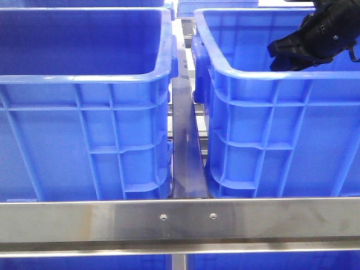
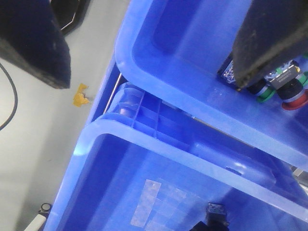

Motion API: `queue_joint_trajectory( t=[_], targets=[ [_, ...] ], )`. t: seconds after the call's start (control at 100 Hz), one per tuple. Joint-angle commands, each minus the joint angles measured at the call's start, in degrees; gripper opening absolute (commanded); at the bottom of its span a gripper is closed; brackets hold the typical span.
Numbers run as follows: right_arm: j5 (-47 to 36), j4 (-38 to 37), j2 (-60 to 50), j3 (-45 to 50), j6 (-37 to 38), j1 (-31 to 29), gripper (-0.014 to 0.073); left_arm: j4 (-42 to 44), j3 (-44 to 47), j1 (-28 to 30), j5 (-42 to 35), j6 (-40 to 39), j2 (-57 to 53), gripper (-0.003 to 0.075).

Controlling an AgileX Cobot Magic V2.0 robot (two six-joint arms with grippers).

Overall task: Pick red and yellow buttons and place in box
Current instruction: 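Lower the yellow button into the empty bin and open the right gripper, then raise the right gripper out of the bin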

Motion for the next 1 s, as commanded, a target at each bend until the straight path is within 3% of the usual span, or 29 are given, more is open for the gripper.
queue_joint_trajectory(
  t=[0.0,0.09,0.41,0.56,0.7,0.92,0.99],
  targets=[
    [-2.8,0.86,-2.75,-1.92,-0.45,-0.2,0.0466,-1.83,-1.57,0.07,-2.73,-0.19,-1.67,0.0638],
    [-3.74,0.99,-3.32,-1.92,-0.45,-0.2,0.0527,-1.83,-1.57,0.07,-2.73,-0.19,-1.67,0.0638],
    [1.97,2.65,-8.23,-1.81,-0.45,-0.2,0.0523,-1.83,-1.57,0.07,-2.73,-0.19,-1.67,0.0638],
    [4.17,6.85,-11.83,-0.22,-0.45,-0.2,0.0504,-1.83,-1.57,0.07,-2.73,-0.19,-1.67,0.0638],
    [3.48,8.27,-17.13,4.67,-0.45,-0.2,0.0351,-1.83,-1.57,0.07,-2.73,-0.19,-1.67,0.0638],
    [6.96,8.45,-27.61,13.81,-0.45,-0.2,-0.0048,-1.83,-1.57,0.07,-2.73,-0.7,-1.67,0.0638],
    [9.63,8.65,-31.08,15.84,-0.45,-0.2,-0.0061,-1.83,-1.57,0.07,-2.62,-0.7,-1.67,0.0638]
  ],
)
